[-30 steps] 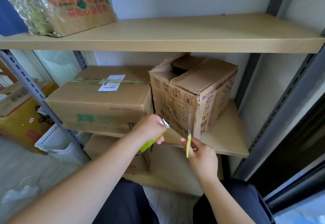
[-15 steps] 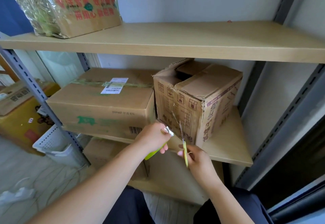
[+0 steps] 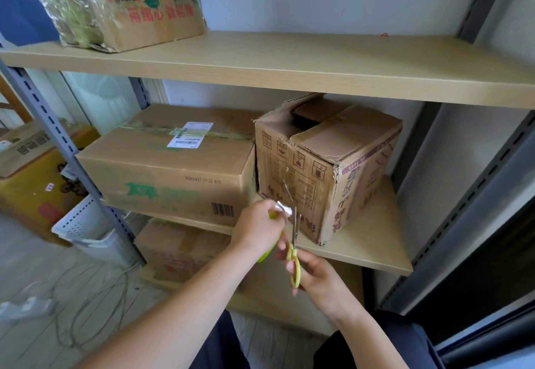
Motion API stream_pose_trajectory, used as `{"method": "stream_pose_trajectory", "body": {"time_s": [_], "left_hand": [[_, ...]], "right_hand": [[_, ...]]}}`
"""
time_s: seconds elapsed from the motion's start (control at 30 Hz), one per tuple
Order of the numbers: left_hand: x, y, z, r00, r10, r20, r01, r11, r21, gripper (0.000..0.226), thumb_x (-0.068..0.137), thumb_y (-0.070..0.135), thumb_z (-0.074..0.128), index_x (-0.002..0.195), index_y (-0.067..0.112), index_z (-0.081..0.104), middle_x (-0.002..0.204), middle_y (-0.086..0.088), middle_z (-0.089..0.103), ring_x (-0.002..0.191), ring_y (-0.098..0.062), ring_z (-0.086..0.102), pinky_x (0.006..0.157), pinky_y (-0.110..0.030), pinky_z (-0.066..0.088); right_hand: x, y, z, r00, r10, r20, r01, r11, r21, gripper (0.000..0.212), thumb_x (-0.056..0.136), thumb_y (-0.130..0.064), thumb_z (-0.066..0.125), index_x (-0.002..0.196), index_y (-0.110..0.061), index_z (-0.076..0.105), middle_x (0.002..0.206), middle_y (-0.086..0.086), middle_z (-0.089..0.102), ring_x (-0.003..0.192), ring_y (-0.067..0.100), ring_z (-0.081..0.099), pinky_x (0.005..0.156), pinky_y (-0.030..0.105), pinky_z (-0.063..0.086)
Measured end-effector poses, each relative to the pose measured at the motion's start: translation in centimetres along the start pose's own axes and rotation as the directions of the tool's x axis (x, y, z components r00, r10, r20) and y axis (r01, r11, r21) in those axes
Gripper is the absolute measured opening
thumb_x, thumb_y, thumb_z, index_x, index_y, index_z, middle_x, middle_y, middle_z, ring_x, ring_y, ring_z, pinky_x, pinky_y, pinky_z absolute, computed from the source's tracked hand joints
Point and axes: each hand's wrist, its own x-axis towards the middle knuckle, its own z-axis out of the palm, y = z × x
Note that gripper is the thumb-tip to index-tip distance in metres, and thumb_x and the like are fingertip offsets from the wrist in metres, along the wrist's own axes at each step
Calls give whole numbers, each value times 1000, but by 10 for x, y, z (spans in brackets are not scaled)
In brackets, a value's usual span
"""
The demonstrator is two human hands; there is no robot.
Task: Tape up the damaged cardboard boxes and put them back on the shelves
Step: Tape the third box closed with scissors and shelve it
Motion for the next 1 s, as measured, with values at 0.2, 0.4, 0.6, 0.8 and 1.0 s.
{"method": "stream_pose_trajectory", "body": {"time_s": [0.2,0.4,0.6,0.8,1.0], "left_hand": [[-3,25,24,886,125,-446,-317,866,-387,7,100,25,58,98,23,64,80,4,76,70,-11,74,61,-35,60],[-6,51,67,797,137,-589,-371,880,-297,16,100,33,56,106,21,65,91,10,73,87,-5,69,76,-24,56],[-4,53,78,779,19,-627,-287,900,-328,9,102,28,53,105,29,61,94,11,70,88,6,66,72,-11,51],[-9,39,66,905,-198,-376,-130,713,-689,10,103,22,51,103,25,61,103,2,74,78,-19,76,68,-34,61],[-36,38,42,983,-142,-120,-13,590,-807,13,101,9,49,109,10,60,94,-13,76,71,-36,74,62,-33,58]], "right_hand": [[-7,5,-30,943,-94,-318,67,993,-95,27,93,-7,64,113,-24,67,85,-1,71,62,14,52,61,23,47],[-5,13,-65,572,-125,-811,-132,961,-242,20,92,-33,63,109,-29,52,90,-12,69,59,4,64,57,20,44],[7,12,-78,444,-169,-880,-237,925,-298,19,87,-38,69,97,-21,67,75,-15,64,67,-1,58,58,13,36],[20,12,-88,465,-93,-880,-351,894,-279,34,88,-41,70,101,-10,63,87,5,66,73,23,58,56,26,37],[23,-9,-87,534,-37,-845,-486,804,-342,40,96,-35,57,115,1,60,113,21,58,86,36,61,76,37,51]]}}
